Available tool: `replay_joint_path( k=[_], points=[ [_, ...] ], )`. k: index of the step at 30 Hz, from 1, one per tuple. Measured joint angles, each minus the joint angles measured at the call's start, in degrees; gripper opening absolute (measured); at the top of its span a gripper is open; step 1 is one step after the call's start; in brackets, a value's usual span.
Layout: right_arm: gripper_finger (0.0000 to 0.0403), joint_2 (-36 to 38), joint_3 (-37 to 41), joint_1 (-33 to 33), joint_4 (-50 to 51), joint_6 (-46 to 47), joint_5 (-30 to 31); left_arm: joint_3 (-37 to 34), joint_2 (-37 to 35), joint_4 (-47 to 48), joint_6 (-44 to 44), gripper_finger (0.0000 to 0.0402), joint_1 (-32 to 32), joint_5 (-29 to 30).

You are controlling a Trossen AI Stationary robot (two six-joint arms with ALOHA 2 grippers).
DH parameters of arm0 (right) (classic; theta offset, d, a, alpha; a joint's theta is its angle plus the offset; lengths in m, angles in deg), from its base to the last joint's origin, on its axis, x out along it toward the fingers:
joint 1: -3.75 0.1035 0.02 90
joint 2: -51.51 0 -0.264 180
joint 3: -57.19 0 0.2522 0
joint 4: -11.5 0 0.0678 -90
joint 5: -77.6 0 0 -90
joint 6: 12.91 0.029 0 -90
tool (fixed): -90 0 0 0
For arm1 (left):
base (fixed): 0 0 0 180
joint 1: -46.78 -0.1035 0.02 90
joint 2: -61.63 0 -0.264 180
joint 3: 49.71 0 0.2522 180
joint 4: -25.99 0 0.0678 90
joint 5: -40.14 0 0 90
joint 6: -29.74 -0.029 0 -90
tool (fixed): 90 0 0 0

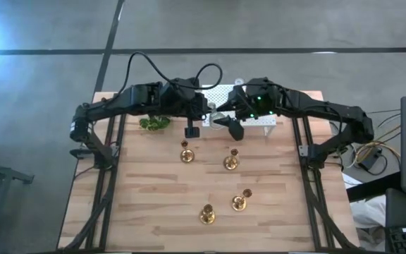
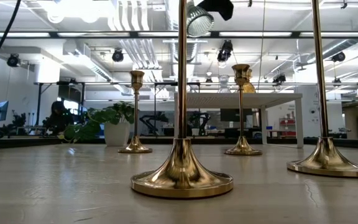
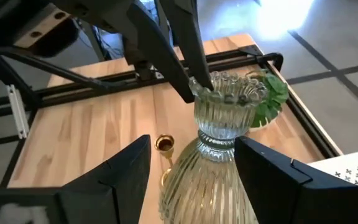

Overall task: Pick & Place candle stick holders
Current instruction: Put the green glass candle holder on the shelf

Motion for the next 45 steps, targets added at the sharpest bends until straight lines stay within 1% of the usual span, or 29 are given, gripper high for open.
replay_joint_path(
  k=[7,12,14,28,30,32,37,43,45],
  points=[
    [0.0224,-2.29,-1.24,0.0,-0.57,0.07,1.85,0.0,-0.11,-0.1,-0.21,0.0012,-0.01,-0.08],
    [0.0224,-2.4,-1.22,-0.02,-1.15,-0.19,7.5,-0.02,-0.07,-0.1,-0.32,0.0012,0.04,-0.66],
    [0.0224,-2.4,-1.22,-0.02,-1.48,-0.12,8.47,-0.02,-0.07,-0.13,-0.33,0.0011,0.01,-0.87],
    [0.022,-4.58,-1.11,0.09,-2.92,2.61,6.65,-0.02,-0.07,-2.6,-1.51,0.0011,-0.2,-1.13],
    [0.0211,-4.72,-1.11,0.09,-3.22,2.6,6.65,-0.02,-0.07,-2.45,-1.51,0.0011,-0.2,-1.02],
    [0.0193,-4.72,-1.11,0.09,-3.14,2.51,6.66,-0.02,-0.07,-2.51,-1.51,0.0011,-0.22,-0.86],
    [0.0123,-4.42,-1.11,0.09,-3.33,2.02,6.74,-0.07,-0.03,-2.41,-1.51,0.0011,-0.2,-1.02],
    [0.0119,-4.37,-1.11,0.09,-3.16,1.57,6.96,-0.09,-0.01,-2.41,-1.49,0.001,-0.24,-1.07],
    [0.0119,-4.25,-1.11,0.09,-3.16,1.56,7.26,-0.09,-0.01,-2.42,-1.45,0.0022,-0.27,-1.07]
  ],
)
